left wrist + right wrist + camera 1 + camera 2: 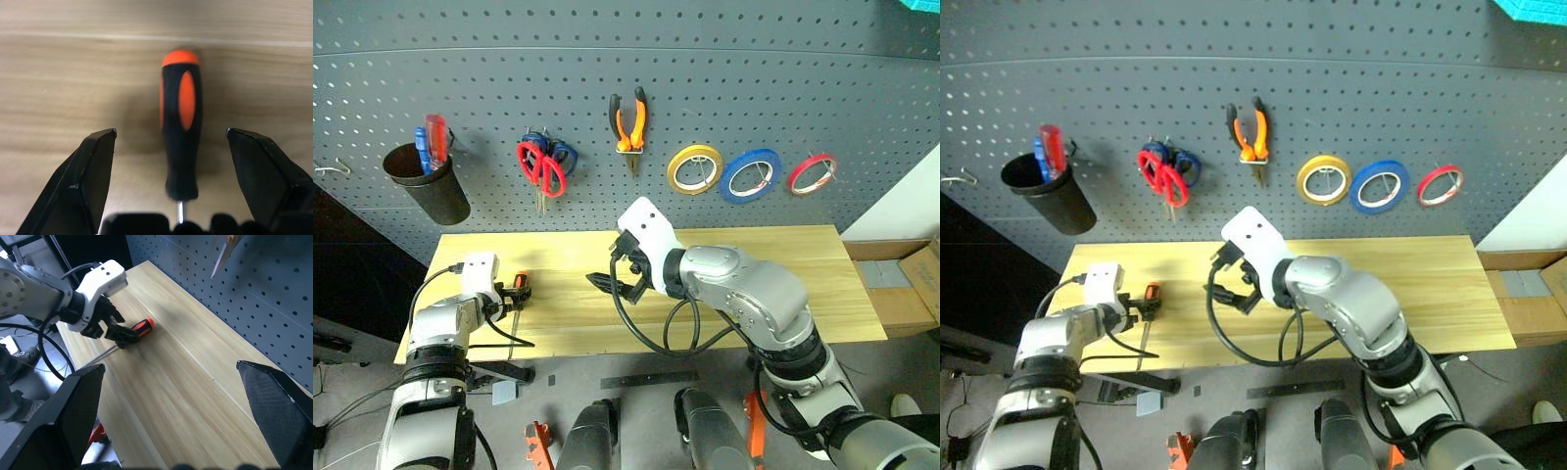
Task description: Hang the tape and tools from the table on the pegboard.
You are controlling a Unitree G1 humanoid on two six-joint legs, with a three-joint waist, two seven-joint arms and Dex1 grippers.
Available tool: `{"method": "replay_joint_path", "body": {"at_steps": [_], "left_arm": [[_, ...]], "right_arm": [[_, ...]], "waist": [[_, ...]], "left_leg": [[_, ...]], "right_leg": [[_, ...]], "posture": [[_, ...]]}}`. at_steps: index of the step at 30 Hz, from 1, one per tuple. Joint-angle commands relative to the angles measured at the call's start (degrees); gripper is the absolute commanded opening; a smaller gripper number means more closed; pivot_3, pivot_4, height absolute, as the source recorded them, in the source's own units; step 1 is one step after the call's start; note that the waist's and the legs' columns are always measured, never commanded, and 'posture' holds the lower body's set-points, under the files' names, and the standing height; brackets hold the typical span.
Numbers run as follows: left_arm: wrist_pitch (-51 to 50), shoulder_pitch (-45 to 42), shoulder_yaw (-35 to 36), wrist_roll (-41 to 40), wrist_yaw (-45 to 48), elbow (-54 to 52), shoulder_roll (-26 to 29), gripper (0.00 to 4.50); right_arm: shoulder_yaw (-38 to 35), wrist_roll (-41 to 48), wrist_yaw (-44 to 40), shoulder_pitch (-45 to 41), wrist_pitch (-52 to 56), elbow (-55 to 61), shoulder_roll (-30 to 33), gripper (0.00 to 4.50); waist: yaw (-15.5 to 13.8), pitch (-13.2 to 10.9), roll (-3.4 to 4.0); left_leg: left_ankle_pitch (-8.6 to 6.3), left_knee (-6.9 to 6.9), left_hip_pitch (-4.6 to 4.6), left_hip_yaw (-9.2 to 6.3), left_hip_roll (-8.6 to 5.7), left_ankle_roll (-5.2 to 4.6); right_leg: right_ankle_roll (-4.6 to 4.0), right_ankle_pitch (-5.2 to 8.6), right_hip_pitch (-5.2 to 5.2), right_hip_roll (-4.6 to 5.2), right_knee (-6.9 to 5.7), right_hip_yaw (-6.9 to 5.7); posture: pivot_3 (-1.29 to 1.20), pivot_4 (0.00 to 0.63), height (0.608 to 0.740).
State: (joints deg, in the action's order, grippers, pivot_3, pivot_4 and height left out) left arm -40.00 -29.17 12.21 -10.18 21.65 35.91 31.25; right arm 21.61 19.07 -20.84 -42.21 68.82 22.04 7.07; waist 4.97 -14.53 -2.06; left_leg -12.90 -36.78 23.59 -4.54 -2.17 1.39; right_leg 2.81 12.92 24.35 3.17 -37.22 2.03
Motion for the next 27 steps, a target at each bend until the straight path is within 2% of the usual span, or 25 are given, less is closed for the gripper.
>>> {"method": "replay_joint_path", "body": {"at_steps": [1, 3, 9, 14, 18, 22, 27], "left_arm": [[3.13, -1.34, 1.32, 0.91, -2.6, 4.1, 0.59, 3.5], [3.71, -1.12, 2.08, 0.47, -3.42, 5.2, 0.75, 3.04], [4.07, 0.68, 3.17, -0.5, -3.98, 3.41, 0.23, 0.83], [3.93, 3.57, 5.33, -1.97, -6.18, -4.61, -0.66, 0.81], [5.39, 9.78, 7.29, -3.39, -8.94, -22.21, -3.65, 0.81], [12.32, 16.18, 7.8, -1.63, -13.02, -39.47, -7.13, 0.81], [24.14, 23.32, 4.84, 4.78, -15.93, -58.41, -8.92, 0.81]], "right_arm": [[0.08, -0.05, -0.36, -1.66, -1.44, 0.94, -0.33, 4.5], [0.14, -0.33, -0.5, -2.08, -1.87, 0.56, -0.04, 4.5], [0.32, -1.02, -0.98, -3.22, -3.59, -0.29, 0.86, 4.5], [-0.49, -0.44, -2.5, -4.18, -4.21, 0.67, 1.85, 4.5], [-2.26, 0.82, -4.19, -4.57, -4.53, 2.33, 2.95, 4.5], [-3.97, 2.44, -6.33, -4.64, -5.42, 4.07, 4.44, 4.5], [-6.69, 5.14, -10.49, -5.42, -7.56, 4.57, 6.83, 4.5]], "waist": [[0.04, 0.0, 0.0], [0.12, 0.0, 0.0], [0.07, 0.0, 0.0], [0.05, 0.02, -0.03], [-0.01, 0.06, -0.08], [-0.18, 0.12, -0.17], [-0.33, 0.17, -0.21]], "left_leg": [[-0.01, 0.0, 0.01, 0.0, 0.0, 0.01], [-0.04, 0.01, 0.02, 0.0, 0.03, 0.04], [-0.05, -0.01, 0.17, -0.05, 0.04, 0.06], [-0.06, -0.01, 0.23, -0.04, 0.03, 0.08], [-0.07, -0.01, 0.41, -0.04, 0.04, 0.11], [-0.07, -0.02, 0.7, -0.01, 0.04, 0.13], [-0.08, -0.03, 0.8, 0.08, 0.04, 0.13]], "right_leg": [[0.0, 0.0, 0.01, 0.01, 0.0, 0.01], [0.0, 0.0, 0.04, 0.01, 0.0, 0.02], [-0.01, -0.01, 0.14, 0.02, 0.01, -0.03], [-0.03, -0.03, 0.24, 0.04, 0.0, 0.0], [-0.06, -0.05, 0.41, 0.07, 0.0, 0.03], [-0.08, -0.08, 0.73, 0.09, 0.0, 0.09], [-0.11, -0.1, 0.84, 0.09, 0.01, 0.13]], "posture": [[-0.14, 0.28, 0.74], [-0.14, 0.275, 0.74], [-0.14, 0.251, 0.74], [-0.13, 0.224, 0.74], [-0.13, 0.207, 0.74], [-0.12, 0.196, 0.74], [-0.08, 0.182, 0.74]]}}
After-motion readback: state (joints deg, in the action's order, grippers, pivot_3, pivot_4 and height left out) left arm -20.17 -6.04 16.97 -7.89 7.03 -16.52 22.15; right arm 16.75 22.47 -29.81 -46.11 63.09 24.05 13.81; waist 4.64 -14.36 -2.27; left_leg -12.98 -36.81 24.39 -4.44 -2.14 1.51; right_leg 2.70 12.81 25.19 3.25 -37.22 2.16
